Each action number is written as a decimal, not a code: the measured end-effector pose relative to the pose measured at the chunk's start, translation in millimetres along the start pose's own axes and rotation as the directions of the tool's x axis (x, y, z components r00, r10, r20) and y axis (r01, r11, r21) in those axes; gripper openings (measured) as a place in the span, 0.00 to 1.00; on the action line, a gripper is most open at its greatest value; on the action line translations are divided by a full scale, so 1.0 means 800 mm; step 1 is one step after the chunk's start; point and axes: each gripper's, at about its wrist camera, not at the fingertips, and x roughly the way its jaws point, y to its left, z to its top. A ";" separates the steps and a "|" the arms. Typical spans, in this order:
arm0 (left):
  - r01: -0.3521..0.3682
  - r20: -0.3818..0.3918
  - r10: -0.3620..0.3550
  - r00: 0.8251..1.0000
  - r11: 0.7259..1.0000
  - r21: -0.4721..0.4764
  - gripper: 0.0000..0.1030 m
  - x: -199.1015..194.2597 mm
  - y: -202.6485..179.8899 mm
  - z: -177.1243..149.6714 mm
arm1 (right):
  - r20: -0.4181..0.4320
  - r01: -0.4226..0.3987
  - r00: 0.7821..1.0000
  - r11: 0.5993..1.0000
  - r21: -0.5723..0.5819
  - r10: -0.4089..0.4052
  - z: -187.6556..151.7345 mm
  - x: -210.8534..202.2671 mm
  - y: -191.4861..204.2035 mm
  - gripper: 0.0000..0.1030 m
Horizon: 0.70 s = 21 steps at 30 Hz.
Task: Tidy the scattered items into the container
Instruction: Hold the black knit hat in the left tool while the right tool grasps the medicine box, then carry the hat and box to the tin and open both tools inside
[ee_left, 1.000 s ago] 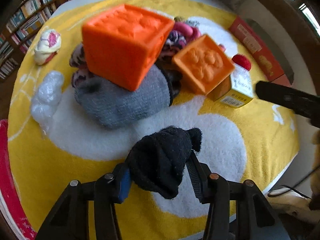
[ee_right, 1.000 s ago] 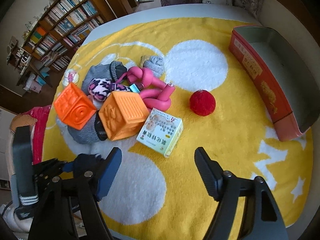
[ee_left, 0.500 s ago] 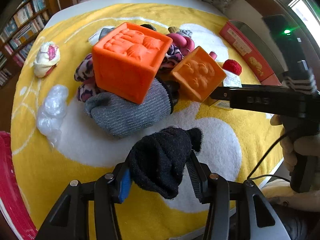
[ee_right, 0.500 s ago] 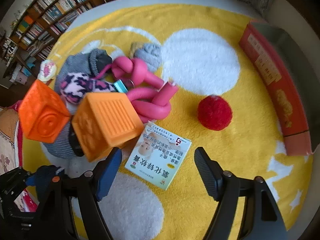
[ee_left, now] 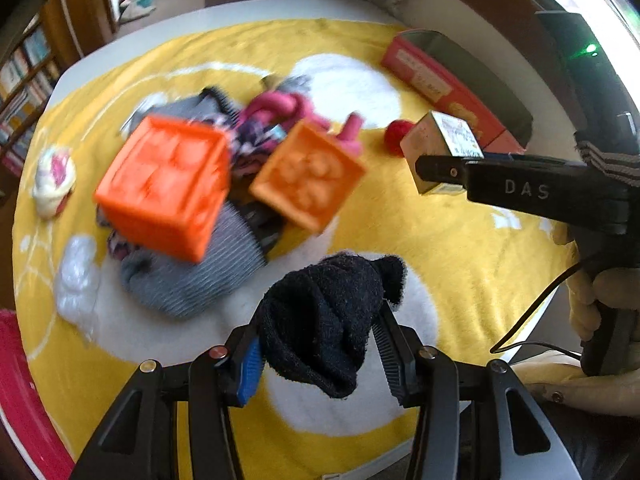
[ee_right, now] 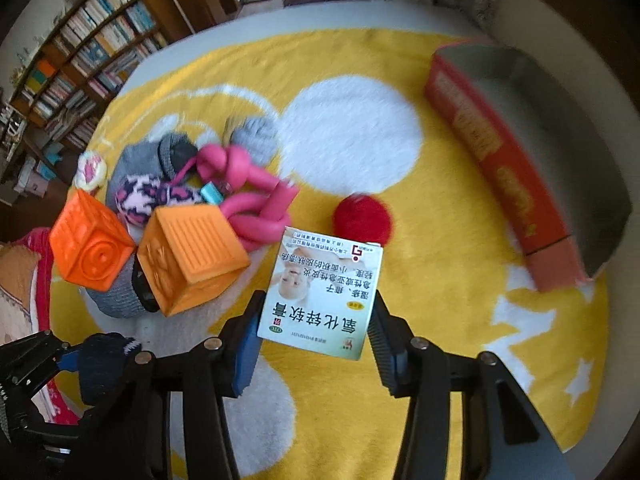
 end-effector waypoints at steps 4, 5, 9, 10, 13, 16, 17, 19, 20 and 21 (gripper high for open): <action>-0.011 0.016 0.011 1.000 1.000 0.009 0.50 -0.005 -0.021 0.016 | 0.070 0.016 0.997 1.000 -0.005 -0.016 0.008 -0.027 -0.019 0.51; -0.014 0.022 0.014 1.000 1.000 0.008 0.50 -0.005 -0.029 0.023 | 0.085 0.017 0.996 1.000 -0.001 -0.017 0.013 -0.035 -0.027 0.51; -0.014 0.051 0.012 0.999 1.000 0.025 0.50 -0.010 -0.061 0.054 | 0.133 0.017 0.991 0.999 0.034 -0.022 0.020 -0.061 -0.066 0.51; -0.011 0.059 0.010 0.998 0.999 0.030 0.50 -0.010 -0.068 0.061 | 0.145 0.021 0.989 0.999 0.045 -0.028 0.022 -0.064 -0.075 0.51; 0.004 0.082 -0.008 0.997 0.999 0.048 0.50 -0.010 -0.096 0.092 | 0.174 0.031 0.984 0.996 0.089 -0.046 0.023 -0.079 -0.113 0.51; 0.012 0.112 -0.020 0.993 0.997 0.073 0.50 -0.010 -0.125 0.124 | 0.200 0.048 0.977 0.989 0.141 -0.076 0.020 -0.097 -0.158 0.51; 0.015 0.121 -0.025 0.992 0.996 0.082 0.50 -0.011 -0.135 0.135 | 0.206 0.052 0.975 0.987 0.154 -0.084 0.021 -0.098 -0.166 0.51; 0.021 0.138 -0.035 0.990 0.994 0.103 0.50 -0.011 -0.157 0.157 | 0.217 0.057 0.971 0.981 0.184 -0.097 0.023 -0.102 -0.189 0.51; 0.023 0.144 -0.040 0.989 0.993 0.113 0.50 -0.011 -0.166 0.166 | 0.221 0.059 0.970 0.979 0.194 -0.102 0.024 -0.104 -0.197 0.51; 0.025 0.153 -0.044 0.987 0.992 0.127 0.50 -0.010 -0.178 0.177 | 0.225 0.060 0.969 0.977 0.205 -0.106 0.024 -0.106 -0.207 0.51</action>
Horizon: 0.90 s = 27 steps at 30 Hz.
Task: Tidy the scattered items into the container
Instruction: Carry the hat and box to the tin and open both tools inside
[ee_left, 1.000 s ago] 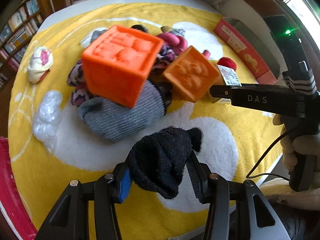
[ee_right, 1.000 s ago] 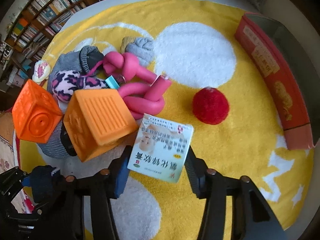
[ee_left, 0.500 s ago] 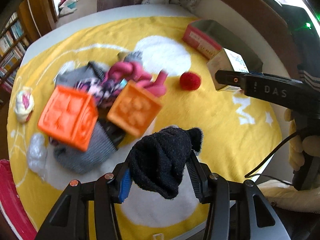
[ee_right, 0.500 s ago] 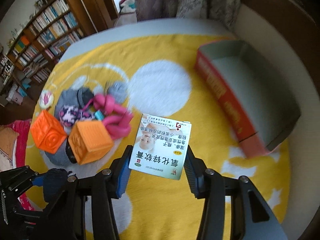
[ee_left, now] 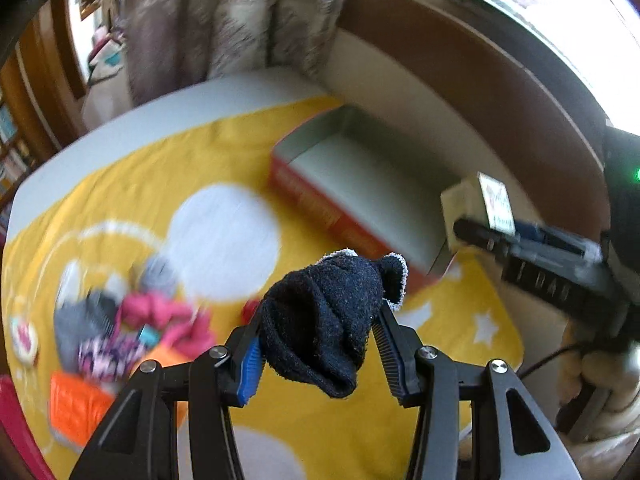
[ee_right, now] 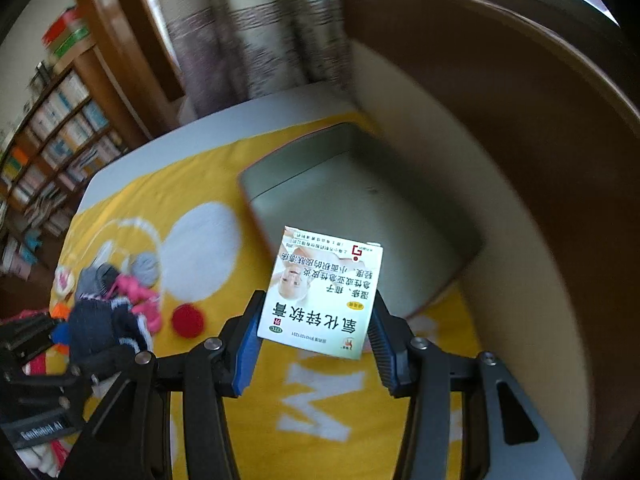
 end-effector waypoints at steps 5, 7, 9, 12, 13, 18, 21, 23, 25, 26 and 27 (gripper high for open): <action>-0.001 0.032 -0.001 0.999 0.999 0.039 0.50 0.014 -0.034 0.050 | 0.026 0.001 1.000 1.000 0.017 -0.001 0.011 0.002 -0.023 0.51; -0.001 0.039 0.000 0.999 0.999 0.045 0.50 0.021 -0.043 0.067 | 0.041 0.003 0.999 1.000 0.015 -0.004 0.017 0.001 -0.030 0.51; -0.002 0.046 -0.001 0.999 0.999 0.051 0.50 0.027 -0.050 0.081 | 0.049 0.001 0.999 1.000 0.016 -0.002 0.021 0.001 -0.034 0.51; -0.006 0.056 0.003 0.998 0.998 0.056 0.50 0.035 -0.059 0.101 | 0.057 -0.006 0.998 1.000 0.021 0.005 0.028 0.004 -0.039 0.51; -0.007 0.058 0.004 0.998 0.998 0.056 0.50 0.037 -0.060 0.105 | 0.060 -0.008 0.998 1.000 0.021 0.007 0.030 0.007 -0.041 0.51; -0.023 0.062 0.020 0.998 0.998 0.050 0.50 0.054 -0.067 0.125 | 0.065 -0.016 0.998 1.000 0.016 0.015 0.032 0.019 -0.052 0.51; 0.000 0.035 -0.001 0.999 0.999 0.036 0.71 0.069 -0.065 0.136 | 0.065 -0.026 0.998 1.000 0.017 0.025 0.032 0.025 -0.056 0.51; 0.001 0.042 -0.002 0.999 1.000 0.014 0.81 0.071 -0.064 0.138 | 0.057 -0.035 0.998 0.999 0.032 0.033 0.033 0.029 -0.060 0.55; -0.002 0.045 0.001 0.999 1.000 0.011 0.81 0.072 -0.064 0.140 | 0.040 -0.043 0.998 0.998 0.039 0.042 0.034 0.034 -0.062 0.65; -0.005 0.044 0.005 0.999 1.000 0.008 0.81 0.072 -0.062 0.141 | 0.037 -0.050 0.998 0.998 0.045 0.049 0.034 0.035 -0.063 0.70; -0.007 0.044 0.007 0.999 1.000 0.004 0.81 0.071 -0.060 0.140 | 0.037 -0.051 0.998 0.997 0.050 0.049 0.033 0.035 -0.064 0.70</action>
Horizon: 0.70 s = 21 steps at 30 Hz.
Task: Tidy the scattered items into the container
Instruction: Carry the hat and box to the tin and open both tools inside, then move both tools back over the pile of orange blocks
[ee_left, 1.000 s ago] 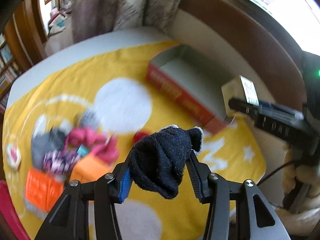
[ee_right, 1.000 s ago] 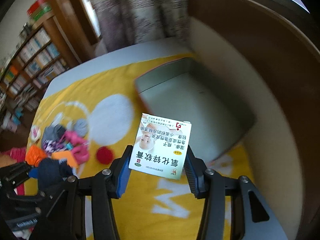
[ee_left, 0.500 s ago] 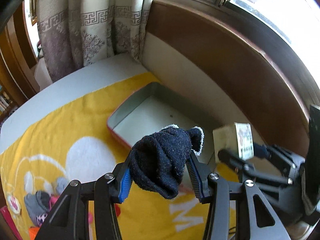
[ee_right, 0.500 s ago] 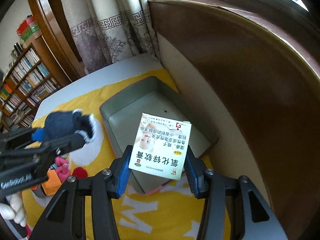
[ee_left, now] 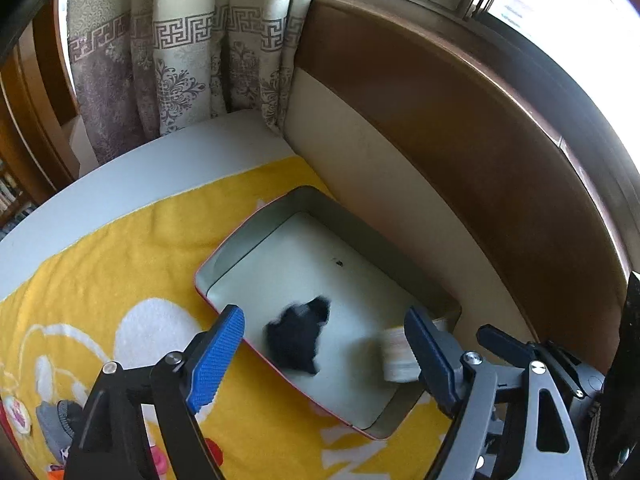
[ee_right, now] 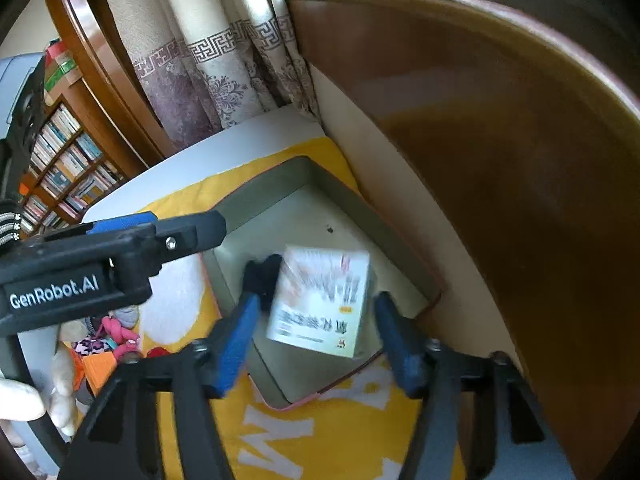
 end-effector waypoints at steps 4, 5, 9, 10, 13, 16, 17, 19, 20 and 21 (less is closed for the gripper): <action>-0.003 -0.007 0.002 1.000 0.999 -0.047 0.81 -0.005 0.016 -0.007 | -0.002 -0.002 1.000 1.000 0.011 0.002 -0.002 0.003 -0.001 0.70; -0.005 -0.007 0.004 1.000 0.998 -0.059 0.81 -0.006 0.021 -0.010 | -0.001 -0.003 1.000 1.000 0.012 0.003 -0.002 0.003 -0.001 0.70; -0.021 -0.010 0.020 1.000 0.995 -0.094 0.81 -0.015 0.041 -0.022 | -0.007 -0.008 1.000 1.000 0.014 0.008 -0.004 0.003 0.005 0.70; -0.023 -0.010 0.022 1.000 0.994 -0.104 0.81 -0.018 0.046 -0.027 | -0.008 -0.009 1.000 1.000 0.013 0.010 -0.005 0.003 0.007 0.70; -0.029 -0.006 0.028 1.000 0.990 -0.137 0.81 -0.028 0.064 -0.037 | -0.013 -0.013 1.000 1.000 0.013 0.013 -0.009 0.001 0.014 0.70; -0.036 -0.001 0.036 0.999 0.985 -0.167 0.81 -0.038 0.084 -0.048 | -0.022 -0.022 1.000 1.000 0.010 0.022 -0.011 0.001 0.026 0.70; -0.038 0.000 0.038 0.999 0.984 -0.172 0.81 -0.042 0.088 -0.052 | -0.023 -0.025 0.999 1.000 0.004 0.025 -0.013 0.001 0.032 0.70; -0.045 0.002 0.046 0.999 0.981 -0.187 0.81 -0.052 0.100 -0.064 | -0.025 -0.033 0.999 0.999 -0.012 0.033 -0.017 -0.001 0.045 0.70; -0.047 0.003 0.048 0.999 0.980 -0.195 0.81 -0.056 0.106 -0.069 | -0.027 -0.037 0.999 0.999 -0.019 0.037 -0.018 -0.002 0.051 0.70; -0.050 0.002 0.051 0.999 0.978 -0.205 0.81 -0.059 0.113 -0.075 | -0.030 -0.043 0.999 0.999 -0.028 0.042 -0.021 -0.003 0.057 0.70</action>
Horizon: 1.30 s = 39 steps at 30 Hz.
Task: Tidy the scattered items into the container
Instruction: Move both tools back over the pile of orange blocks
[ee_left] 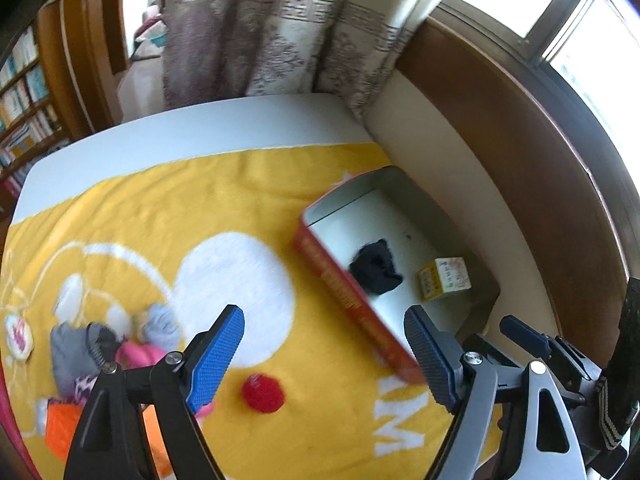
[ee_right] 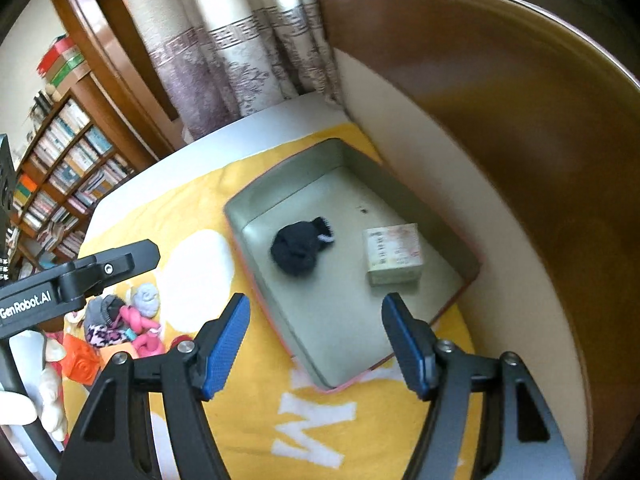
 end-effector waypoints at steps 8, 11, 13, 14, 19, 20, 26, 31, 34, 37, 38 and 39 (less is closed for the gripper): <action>-0.035 0.009 0.036 0.999 0.996 -0.080 0.81 -0.037 0.071 -0.035 | -0.045 -0.052 0.998 0.996 -0.070 0.049 -0.018 0.007 0.066 0.70; -0.057 0.017 0.059 0.998 0.991 -0.120 0.81 -0.053 0.105 -0.050 | -0.064 -0.070 0.996 0.993 -0.092 0.064 -0.024 0.012 0.092 0.70; -0.067 0.023 0.071 0.997 0.987 -0.147 0.81 -0.065 0.128 -0.060 | -0.075 -0.080 0.995 0.991 -0.106 0.072 -0.028 0.016 0.108 0.70; -0.073 0.026 0.078 0.997 0.985 -0.159 0.81 -0.071 0.139 -0.066 | -0.083 -0.087 0.993 0.990 -0.112 0.078 -0.030 0.018 0.117 0.70; -0.100 0.041 0.110 0.993 0.973 -0.206 0.81 -0.099 0.192 -0.087 | -0.122 -0.115 0.988 0.984 -0.132 0.099 -0.042 0.032 0.155 0.70; -0.104 0.040 0.115 0.993 0.971 -0.214 0.81 -0.102 0.201 -0.091 | -0.129 -0.121 0.986 0.983 -0.135 0.103 -0.045 0.034 0.163 0.70; -0.110 0.026 0.119 0.993 0.968 -0.226 0.81 -0.115 0.250 -0.116 | -0.157 -0.150 0.980 0.976 -0.160 0.125 -0.062 0.044 0.211 0.70; -0.109 0.007 0.113 0.994 0.974 -0.199 0.81 -0.114 0.268 -0.135 | -0.168 -0.153 0.978 0.974 -0.169 0.125 -0.075 0.053 0.239 0.70; -0.107 -0.005 0.108 0.994 0.979 -0.172 0.81 -0.110 0.270 -0.144 | -0.171 -0.151 0.978 0.974 -0.170 0.122 -0.083 0.056 0.248 0.70; -0.098 -0.022 0.096 0.995 0.985 -0.143 0.81 -0.103 0.268 -0.148 | -0.175 -0.144 0.978 0.976 -0.164 0.115 -0.087 0.059 0.253 0.70; -0.098 -0.025 0.095 0.995 0.987 -0.125 0.81 -0.100 0.266 -0.149 | -0.175 -0.141 0.978 0.977 -0.162 0.112 -0.089 0.060 0.253 0.70; -0.098 -0.027 0.096 0.995 0.989 -0.109 0.81 -0.098 0.265 -0.150 | -0.176 -0.138 0.978 0.977 -0.160 0.110 -0.090 0.061 0.254 0.70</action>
